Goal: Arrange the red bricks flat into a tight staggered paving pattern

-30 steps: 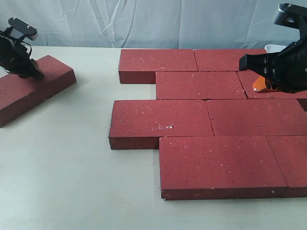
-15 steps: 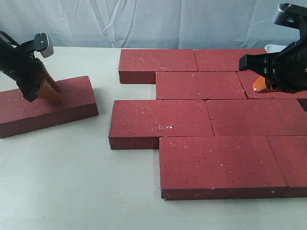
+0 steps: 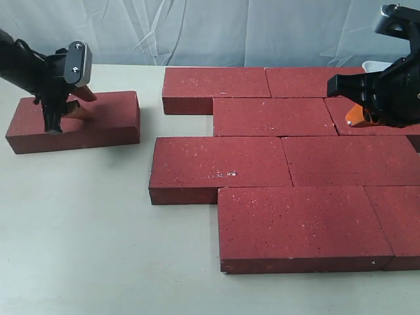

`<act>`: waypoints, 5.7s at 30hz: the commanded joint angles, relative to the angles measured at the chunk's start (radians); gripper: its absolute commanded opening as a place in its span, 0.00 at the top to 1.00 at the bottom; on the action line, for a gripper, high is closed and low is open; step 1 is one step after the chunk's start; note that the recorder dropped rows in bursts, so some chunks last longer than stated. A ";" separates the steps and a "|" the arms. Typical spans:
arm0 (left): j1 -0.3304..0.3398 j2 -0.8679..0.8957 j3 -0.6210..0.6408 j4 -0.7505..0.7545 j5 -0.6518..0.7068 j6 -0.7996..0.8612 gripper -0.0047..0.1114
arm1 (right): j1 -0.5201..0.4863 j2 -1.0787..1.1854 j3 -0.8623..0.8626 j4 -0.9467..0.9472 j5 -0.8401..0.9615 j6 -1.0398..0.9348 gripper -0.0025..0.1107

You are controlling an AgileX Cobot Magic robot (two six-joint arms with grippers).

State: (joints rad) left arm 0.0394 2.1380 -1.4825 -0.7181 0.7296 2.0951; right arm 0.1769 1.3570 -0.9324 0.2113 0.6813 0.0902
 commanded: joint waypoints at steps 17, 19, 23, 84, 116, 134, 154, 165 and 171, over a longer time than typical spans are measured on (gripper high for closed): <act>-0.134 0.002 0.015 0.194 0.092 0.034 0.58 | -0.006 -0.008 0.004 0.001 -0.012 -0.003 0.99; -0.152 -0.004 0.015 0.185 0.122 0.034 0.58 | -0.006 -0.008 0.004 0.001 -0.012 -0.003 0.99; -0.185 -0.005 0.015 0.180 0.106 0.034 0.58 | -0.006 -0.008 0.004 0.001 -0.012 -0.003 0.99; -0.008 -0.008 0.017 0.031 -0.383 -0.488 0.75 | -0.006 -0.008 0.004 0.001 -0.012 -0.003 0.99; -0.008 -0.015 0.017 0.465 0.053 -0.842 0.96 | -0.006 -0.008 0.004 0.001 -0.012 -0.003 0.99; -0.008 -0.084 0.005 0.400 0.163 -0.887 0.96 | -0.006 -0.008 0.004 0.001 -0.012 -0.003 0.99; -0.174 -0.164 0.087 0.168 0.281 -0.461 0.96 | -0.006 -0.008 0.004 0.000 -0.012 -0.003 0.99; -0.276 -0.050 0.087 0.170 0.083 -0.461 0.96 | -0.006 -0.008 0.004 0.000 -0.012 -0.003 0.99; -0.276 -0.050 0.087 0.095 0.025 -0.461 0.96 | -0.006 -0.008 0.004 0.000 -0.012 -0.003 0.99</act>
State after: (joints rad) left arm -0.2302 2.0850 -1.3985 -0.5773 0.7638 1.6342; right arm 0.1769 1.3570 -0.9324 0.2130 0.6813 0.0902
